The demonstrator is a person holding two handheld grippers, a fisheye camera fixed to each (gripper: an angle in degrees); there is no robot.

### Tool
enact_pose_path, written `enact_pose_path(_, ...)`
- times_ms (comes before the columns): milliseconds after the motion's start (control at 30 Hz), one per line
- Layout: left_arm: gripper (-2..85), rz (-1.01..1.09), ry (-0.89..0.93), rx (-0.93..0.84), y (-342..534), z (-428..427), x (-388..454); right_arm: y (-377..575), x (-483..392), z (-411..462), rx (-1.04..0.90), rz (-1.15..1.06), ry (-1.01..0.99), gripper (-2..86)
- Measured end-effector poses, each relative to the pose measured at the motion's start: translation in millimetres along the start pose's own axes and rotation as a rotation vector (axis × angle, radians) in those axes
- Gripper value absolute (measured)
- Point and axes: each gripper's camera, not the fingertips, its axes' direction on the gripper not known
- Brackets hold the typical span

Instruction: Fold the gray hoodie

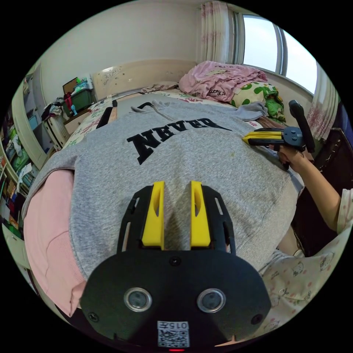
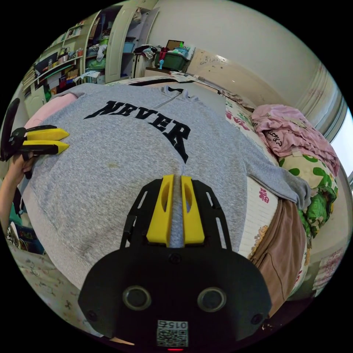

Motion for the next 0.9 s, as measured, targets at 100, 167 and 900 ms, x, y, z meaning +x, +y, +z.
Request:
enact_pose_path(100,10.9,-0.004,0.006,0.000,2,-1,-2,-10,12,-23,-0.001,0.011,-0.023,4.5)
enact_pose_path(167,10.8,-0.012,0.016,-0.001,4,-1,-5,-18,24,-43,-0.003,0.021,-0.047,4.5)
enact_pose_path(900,10.7,-0.012,0.021,-0.004,29,9,-3,-42,303,-321,0.444,0.497,-0.376,8.8)
